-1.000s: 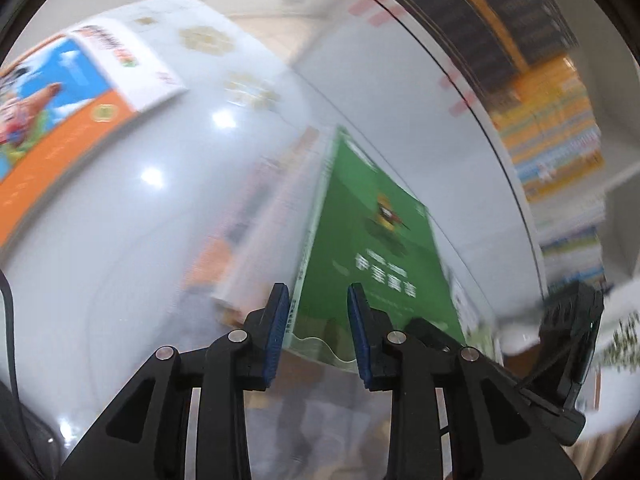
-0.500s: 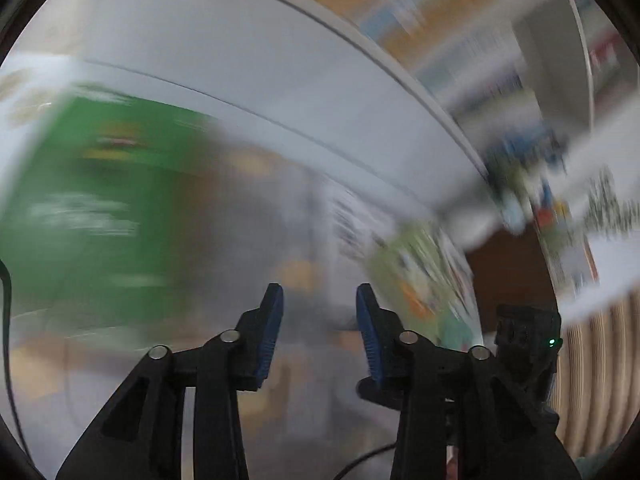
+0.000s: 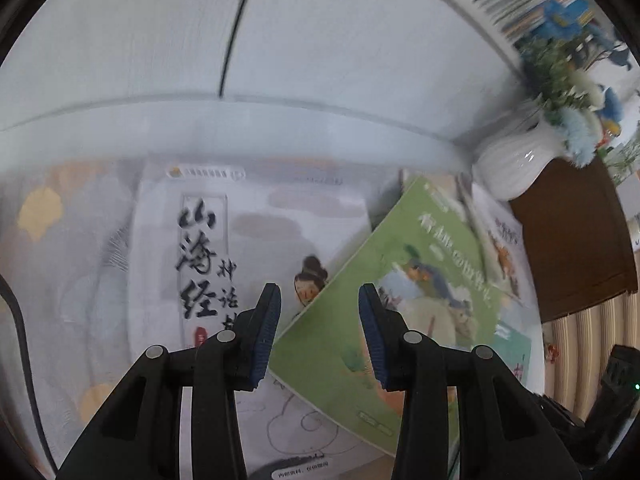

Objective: Organize books

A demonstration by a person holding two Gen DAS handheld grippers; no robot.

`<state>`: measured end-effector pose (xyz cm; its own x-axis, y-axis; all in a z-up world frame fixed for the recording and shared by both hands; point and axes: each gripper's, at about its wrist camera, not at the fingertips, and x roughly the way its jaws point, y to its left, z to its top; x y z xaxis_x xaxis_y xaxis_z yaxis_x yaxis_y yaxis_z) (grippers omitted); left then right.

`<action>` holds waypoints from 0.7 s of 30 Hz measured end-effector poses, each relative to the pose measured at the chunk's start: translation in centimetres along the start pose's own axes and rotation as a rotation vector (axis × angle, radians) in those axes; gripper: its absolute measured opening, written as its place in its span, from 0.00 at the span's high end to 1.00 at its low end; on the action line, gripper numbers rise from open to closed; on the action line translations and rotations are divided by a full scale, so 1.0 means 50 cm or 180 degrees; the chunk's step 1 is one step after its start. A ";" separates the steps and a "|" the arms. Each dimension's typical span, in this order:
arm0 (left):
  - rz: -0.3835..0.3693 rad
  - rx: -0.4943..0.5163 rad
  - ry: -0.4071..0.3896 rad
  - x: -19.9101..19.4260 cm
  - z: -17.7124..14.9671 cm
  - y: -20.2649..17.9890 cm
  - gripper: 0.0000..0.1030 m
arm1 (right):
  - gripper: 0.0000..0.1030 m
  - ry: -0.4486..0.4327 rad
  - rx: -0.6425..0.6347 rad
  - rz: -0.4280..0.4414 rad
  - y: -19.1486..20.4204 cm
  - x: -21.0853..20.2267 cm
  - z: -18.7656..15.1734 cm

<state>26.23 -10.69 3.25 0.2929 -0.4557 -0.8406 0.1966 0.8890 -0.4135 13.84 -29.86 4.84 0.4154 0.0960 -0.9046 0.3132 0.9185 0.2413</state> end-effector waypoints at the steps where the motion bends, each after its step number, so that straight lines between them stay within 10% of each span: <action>1: -0.0041 -0.0028 0.0045 0.007 -0.004 0.006 0.63 | 0.53 0.0073 -0.0008 -0.0050 0.007 0.017 0.005; 6: -0.0663 -0.0122 0.0202 -0.003 -0.028 0.020 0.46 | 0.53 0.0131 -0.0270 -0.0059 0.053 0.040 0.010; 10: -0.0578 0.0173 0.0232 -0.052 -0.110 0.007 0.45 | 0.47 0.0203 -0.0491 -0.0040 0.070 0.047 0.003; 21: -0.0731 -0.0482 0.0497 -0.234 -0.478 0.141 0.45 | 0.47 0.0801 -0.1175 0.0422 0.156 -0.006 -0.217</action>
<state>1.83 1.98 1.81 0.1074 -0.6435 -0.7578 0.0959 0.7654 -0.6364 6.87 -18.58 3.17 0.1969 0.2699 -0.9425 -0.0724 0.9627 0.2606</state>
